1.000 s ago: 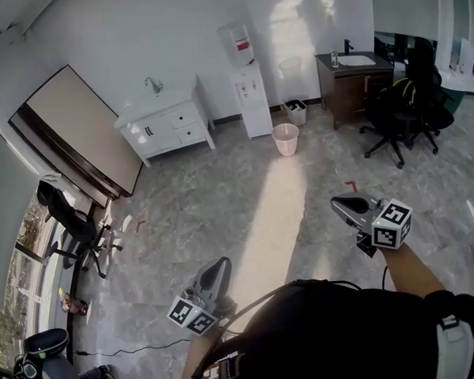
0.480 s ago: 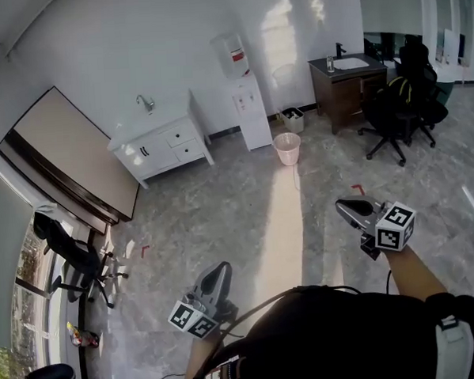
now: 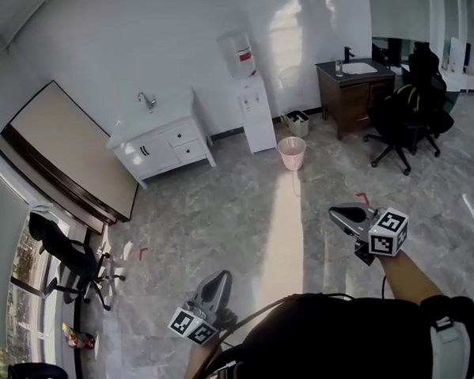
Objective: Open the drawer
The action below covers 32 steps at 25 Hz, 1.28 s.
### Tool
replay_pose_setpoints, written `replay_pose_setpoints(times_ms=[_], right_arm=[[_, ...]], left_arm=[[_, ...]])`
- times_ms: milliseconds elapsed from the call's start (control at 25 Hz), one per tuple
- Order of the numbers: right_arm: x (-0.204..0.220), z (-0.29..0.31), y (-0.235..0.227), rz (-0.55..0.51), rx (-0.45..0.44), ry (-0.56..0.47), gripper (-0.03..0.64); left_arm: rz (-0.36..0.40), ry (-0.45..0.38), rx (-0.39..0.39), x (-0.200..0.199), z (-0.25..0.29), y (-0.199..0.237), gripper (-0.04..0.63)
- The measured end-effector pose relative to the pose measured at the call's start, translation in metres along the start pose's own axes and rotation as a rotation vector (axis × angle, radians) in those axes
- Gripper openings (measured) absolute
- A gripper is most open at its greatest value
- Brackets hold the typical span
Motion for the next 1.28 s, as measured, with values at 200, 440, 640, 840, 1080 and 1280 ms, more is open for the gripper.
replay_pose_setpoints(times_ms=[200, 440, 640, 840, 1080, 1280], right_arm=[[-0.018, 0.017, -0.055, 0.015, -0.043, 0.024, -0.005], [-0.065, 0.024, -0.132, -0.020, -0.112, 0.038, -0.005], [-0.093, 0.034, -0.187, -0.025, -0.159, 0.045, -0.005], [-0.097, 0.054, -0.229, -0.009, -0.178, 0.069, -0.005], [-0.097, 0.098, -0.257, 0.010, -0.169, 0.092, -0.005], [-0.098, 0.151, -0.257, 0.003, -0.143, 0.092, -0.005]], left_arm=[[0.005, 0.010, -0.051, 0.009, 0.050, 0.012, 0.000], [0.043, -0.021, -0.114, 0.010, 0.131, 0.017, 0.000], [0.050, -0.031, -0.161, 0.018, 0.185, 0.022, 0.000], [0.031, -0.022, -0.187, 0.036, 0.219, 0.036, 0.000], [0.007, -0.018, -0.192, 0.044, 0.236, 0.086, 0.000], [-0.003, -0.028, -0.141, 0.043, 0.238, 0.140, 0.000]])
Point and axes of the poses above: the fingertips, and each gripper's own axes: z forward along the fingers, y to its left, x out of its underside, the point moved 1 cm from there along -z, backward along the fingers, and after that the axes turned 12 degrees about z, right-handed, at the moved point
